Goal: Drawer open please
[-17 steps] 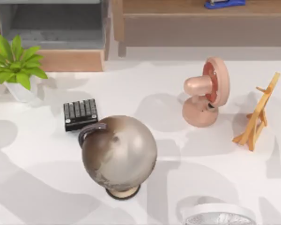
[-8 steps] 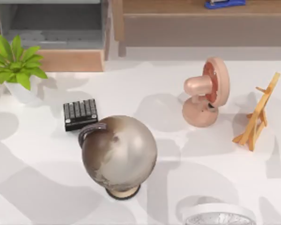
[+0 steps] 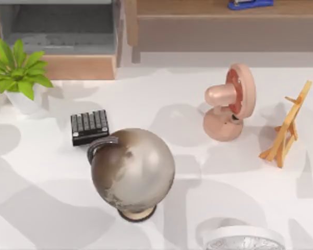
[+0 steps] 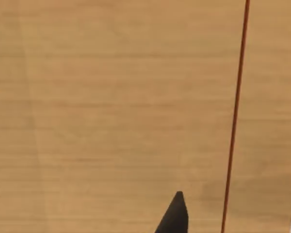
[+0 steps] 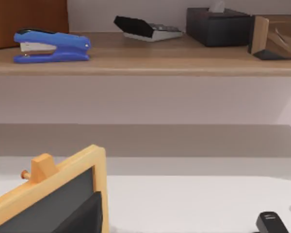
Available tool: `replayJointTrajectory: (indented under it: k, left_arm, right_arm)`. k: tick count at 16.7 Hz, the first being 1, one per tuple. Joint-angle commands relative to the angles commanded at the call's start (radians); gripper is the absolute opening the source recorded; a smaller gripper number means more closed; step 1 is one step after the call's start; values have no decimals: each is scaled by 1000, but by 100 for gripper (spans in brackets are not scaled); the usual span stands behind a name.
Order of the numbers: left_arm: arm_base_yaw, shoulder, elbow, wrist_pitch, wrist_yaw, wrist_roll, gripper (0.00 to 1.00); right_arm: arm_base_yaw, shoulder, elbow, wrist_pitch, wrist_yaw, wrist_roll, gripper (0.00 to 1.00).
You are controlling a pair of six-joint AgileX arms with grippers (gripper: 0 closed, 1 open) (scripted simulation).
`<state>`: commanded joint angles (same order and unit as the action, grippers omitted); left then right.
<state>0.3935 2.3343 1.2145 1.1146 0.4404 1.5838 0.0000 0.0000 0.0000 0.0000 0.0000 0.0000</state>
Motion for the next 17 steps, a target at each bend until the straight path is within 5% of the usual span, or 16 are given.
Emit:
replayJointTrajectory:
  k: [5, 17]
  left_arm:
    - [0, 0, 0, 0, 0, 0, 0]
    - [21, -28, -74, 29, 19, -6, 0]
  right_arm:
    - [0, 0, 0, 0, 0, 0, 100]
    - [0, 0, 0, 0, 0, 0, 100]
